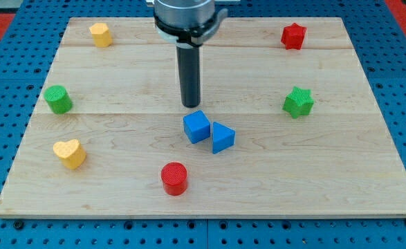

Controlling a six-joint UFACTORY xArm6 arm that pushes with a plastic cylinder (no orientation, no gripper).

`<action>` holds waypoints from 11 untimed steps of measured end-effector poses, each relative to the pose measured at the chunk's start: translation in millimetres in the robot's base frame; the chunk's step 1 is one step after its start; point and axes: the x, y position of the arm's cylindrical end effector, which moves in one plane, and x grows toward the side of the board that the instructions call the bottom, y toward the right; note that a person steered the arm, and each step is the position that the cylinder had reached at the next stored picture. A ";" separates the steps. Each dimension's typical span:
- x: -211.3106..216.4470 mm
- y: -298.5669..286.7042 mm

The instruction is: Place blue blocks in a horizontal line

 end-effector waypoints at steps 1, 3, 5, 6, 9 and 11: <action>58.8 -25.6; 20.1 4.9; 66.3 18.6; 40.6 35.9; 41.2 104.0; 88.1 93.0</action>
